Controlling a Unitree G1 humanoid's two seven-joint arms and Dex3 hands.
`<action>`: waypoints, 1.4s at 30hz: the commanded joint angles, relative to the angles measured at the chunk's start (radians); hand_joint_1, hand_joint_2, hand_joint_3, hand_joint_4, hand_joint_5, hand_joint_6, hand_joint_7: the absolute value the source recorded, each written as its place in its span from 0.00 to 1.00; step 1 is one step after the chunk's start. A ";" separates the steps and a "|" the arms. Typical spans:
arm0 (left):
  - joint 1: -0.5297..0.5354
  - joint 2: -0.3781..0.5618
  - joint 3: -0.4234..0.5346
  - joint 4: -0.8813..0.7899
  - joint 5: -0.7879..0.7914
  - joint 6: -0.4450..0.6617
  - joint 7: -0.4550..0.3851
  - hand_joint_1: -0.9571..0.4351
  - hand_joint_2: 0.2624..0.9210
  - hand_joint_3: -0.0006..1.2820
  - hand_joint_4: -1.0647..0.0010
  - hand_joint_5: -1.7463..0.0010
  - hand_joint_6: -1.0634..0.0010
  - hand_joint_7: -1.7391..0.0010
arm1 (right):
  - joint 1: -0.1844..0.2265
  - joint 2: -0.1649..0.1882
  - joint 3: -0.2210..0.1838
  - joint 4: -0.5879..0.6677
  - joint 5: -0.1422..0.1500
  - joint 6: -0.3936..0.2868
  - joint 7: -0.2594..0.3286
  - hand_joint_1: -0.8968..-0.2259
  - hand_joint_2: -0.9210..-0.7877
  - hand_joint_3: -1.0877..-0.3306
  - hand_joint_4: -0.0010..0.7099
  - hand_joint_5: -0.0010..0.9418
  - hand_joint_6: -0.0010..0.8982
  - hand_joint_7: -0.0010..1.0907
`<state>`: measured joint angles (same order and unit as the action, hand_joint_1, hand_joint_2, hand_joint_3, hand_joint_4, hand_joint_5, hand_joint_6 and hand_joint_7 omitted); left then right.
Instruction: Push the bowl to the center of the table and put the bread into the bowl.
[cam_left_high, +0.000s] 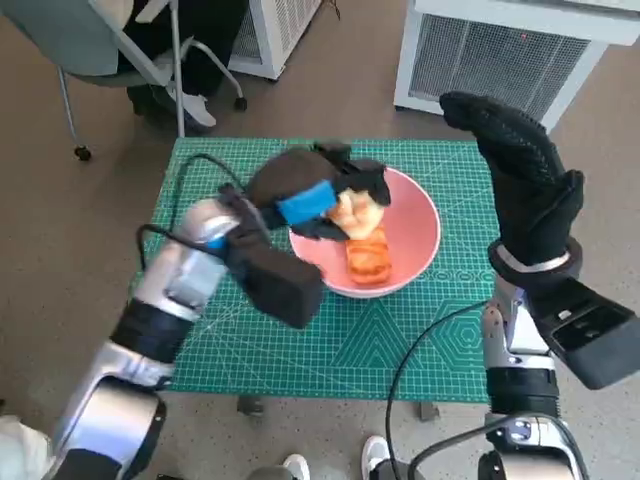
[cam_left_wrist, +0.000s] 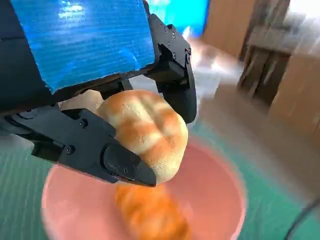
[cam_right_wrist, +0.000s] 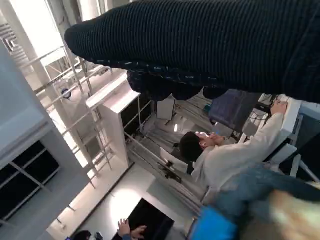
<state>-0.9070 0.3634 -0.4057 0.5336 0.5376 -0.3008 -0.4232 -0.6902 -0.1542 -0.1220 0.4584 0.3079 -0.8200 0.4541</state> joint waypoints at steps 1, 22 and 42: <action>-0.028 0.004 -0.044 -0.017 0.046 0.128 -0.121 0.61 0.89 0.08 0.79 0.92 0.72 0.74 | 0.021 -0.009 -0.001 -0.010 -0.022 -0.003 -0.002 0.47 0.00 0.36 0.00 0.52 0.00 0.65; 0.062 -0.003 0.135 0.028 -0.172 -0.204 0.108 0.35 0.96 0.02 0.99 1.00 0.82 0.95 | 0.015 -0.006 -0.006 -0.031 -0.044 0.007 -0.025 0.45 0.00 0.35 0.00 0.52 0.00 0.62; 0.222 -0.190 0.373 -0.165 -0.602 -0.358 0.217 0.25 1.00 0.38 0.87 0.98 0.79 0.93 | -0.058 0.024 -0.003 -0.032 -0.061 0.039 -0.114 0.49 0.00 0.41 0.15 0.34 0.00 0.61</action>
<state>-0.7034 0.1855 -0.0443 0.4044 -0.0249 -0.6578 -0.1873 -0.7374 -0.1401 -0.1292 0.4104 0.2664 -0.7887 0.3486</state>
